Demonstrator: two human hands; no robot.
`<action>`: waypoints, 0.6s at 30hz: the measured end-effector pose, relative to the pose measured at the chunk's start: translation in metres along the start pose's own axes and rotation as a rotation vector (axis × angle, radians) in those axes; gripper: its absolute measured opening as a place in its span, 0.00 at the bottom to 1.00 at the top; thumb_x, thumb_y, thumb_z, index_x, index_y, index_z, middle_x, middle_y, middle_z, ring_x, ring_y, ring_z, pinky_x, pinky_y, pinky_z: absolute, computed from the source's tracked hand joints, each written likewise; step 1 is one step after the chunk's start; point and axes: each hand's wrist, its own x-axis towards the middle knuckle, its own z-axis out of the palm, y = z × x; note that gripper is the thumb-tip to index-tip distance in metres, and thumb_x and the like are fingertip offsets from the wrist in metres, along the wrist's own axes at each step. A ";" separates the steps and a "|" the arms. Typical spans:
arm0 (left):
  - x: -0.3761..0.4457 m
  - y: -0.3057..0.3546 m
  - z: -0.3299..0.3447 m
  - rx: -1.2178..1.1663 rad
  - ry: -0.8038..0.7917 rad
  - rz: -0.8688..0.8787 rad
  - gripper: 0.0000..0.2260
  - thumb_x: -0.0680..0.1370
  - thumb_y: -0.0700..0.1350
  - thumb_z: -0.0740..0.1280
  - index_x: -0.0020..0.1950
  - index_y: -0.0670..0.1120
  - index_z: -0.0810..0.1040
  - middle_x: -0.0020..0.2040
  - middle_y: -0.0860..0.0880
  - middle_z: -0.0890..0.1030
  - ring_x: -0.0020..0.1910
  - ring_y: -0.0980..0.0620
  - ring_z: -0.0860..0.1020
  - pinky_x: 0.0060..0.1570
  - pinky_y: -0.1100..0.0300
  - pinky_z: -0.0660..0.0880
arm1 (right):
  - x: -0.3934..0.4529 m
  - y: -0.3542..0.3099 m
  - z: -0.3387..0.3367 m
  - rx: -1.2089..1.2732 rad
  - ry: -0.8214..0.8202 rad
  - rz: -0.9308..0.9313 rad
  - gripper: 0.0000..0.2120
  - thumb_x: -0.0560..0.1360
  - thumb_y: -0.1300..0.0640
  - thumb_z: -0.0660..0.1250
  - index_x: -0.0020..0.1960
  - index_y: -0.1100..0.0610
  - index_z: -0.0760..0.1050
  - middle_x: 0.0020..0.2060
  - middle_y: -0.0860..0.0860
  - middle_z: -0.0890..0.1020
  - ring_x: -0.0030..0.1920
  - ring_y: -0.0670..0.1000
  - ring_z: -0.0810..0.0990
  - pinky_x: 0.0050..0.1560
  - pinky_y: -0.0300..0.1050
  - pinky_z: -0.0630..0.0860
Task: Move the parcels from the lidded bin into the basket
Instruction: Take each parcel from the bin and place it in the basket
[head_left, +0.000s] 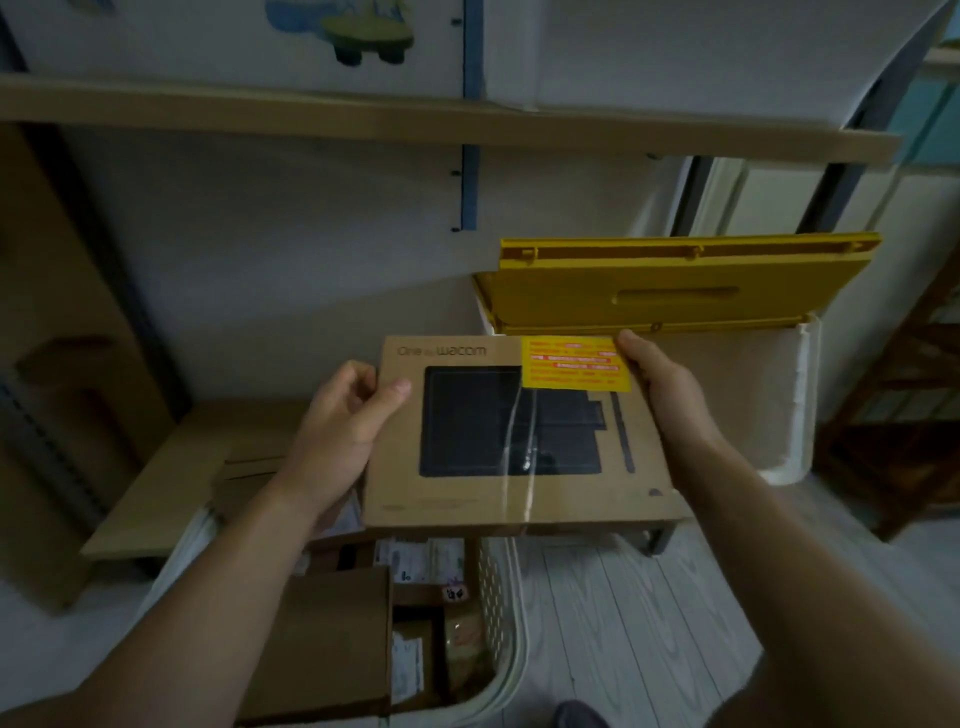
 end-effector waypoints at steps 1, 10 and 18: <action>-0.001 0.002 -0.010 -0.018 0.057 -0.006 0.11 0.80 0.48 0.67 0.52 0.42 0.71 0.44 0.46 0.82 0.44 0.43 0.83 0.42 0.47 0.79 | 0.001 0.002 0.013 0.032 -0.028 0.030 0.18 0.79 0.40 0.66 0.47 0.54 0.83 0.45 0.60 0.86 0.47 0.61 0.86 0.59 0.58 0.78; -0.009 0.013 -0.085 0.015 0.362 0.088 0.09 0.81 0.48 0.67 0.56 0.46 0.71 0.38 0.53 0.83 0.36 0.53 0.83 0.32 0.57 0.79 | 0.010 0.012 0.109 0.160 -0.197 0.142 0.29 0.78 0.34 0.62 0.59 0.57 0.82 0.55 0.61 0.86 0.54 0.63 0.85 0.62 0.62 0.79; -0.009 -0.005 -0.117 0.241 0.572 0.118 0.12 0.81 0.50 0.67 0.59 0.45 0.70 0.44 0.48 0.83 0.38 0.55 0.83 0.37 0.57 0.77 | 0.021 0.026 0.168 0.185 -0.236 0.197 0.25 0.81 0.35 0.58 0.58 0.53 0.83 0.54 0.59 0.86 0.52 0.60 0.86 0.59 0.58 0.80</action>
